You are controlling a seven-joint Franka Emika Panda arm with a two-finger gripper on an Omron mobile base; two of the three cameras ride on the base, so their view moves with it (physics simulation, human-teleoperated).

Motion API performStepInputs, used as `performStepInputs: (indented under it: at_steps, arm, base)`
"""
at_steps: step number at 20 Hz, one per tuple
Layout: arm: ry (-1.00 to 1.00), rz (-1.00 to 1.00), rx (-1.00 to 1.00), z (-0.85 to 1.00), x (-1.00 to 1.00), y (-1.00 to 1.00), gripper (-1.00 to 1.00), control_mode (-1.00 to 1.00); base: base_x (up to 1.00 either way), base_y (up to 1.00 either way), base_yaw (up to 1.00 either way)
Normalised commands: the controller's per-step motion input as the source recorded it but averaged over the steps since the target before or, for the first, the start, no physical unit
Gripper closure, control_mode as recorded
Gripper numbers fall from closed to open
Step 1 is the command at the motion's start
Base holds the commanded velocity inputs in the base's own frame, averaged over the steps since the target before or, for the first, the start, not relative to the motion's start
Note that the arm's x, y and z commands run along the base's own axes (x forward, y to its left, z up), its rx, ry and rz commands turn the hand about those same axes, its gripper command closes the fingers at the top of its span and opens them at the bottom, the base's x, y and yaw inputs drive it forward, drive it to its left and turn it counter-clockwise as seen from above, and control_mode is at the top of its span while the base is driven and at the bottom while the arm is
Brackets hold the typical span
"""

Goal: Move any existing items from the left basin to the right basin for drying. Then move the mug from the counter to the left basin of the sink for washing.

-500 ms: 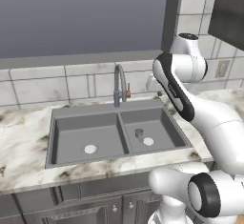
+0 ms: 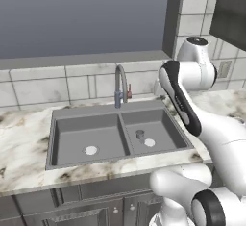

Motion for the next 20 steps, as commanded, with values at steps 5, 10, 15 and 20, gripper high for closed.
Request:
performStepInputs:
  at_steps: [5,10,15,20]
  arm:
    - [-0.1,-0.11,-0.12,-0.26,-0.35,-0.61,-1.0,-1.0]
    - [0.0,-0.23,-0.11,-0.19,-0.28,-0.78,-1.0,-1.0]
    - [0.07,-0.25,-0.04,-0.07,-0.06,-0.84,-1.0,-1.0]
    - [0.11,-0.23,0.0,0.0,0.0,-0.89,-1.0,-1.0]
  base:
    - [0.0,0.0,0.0]
    - [0.0,0.0,0.0]
    - [0.0,0.0,0.0]
    - [0.0,0.0,0.0]
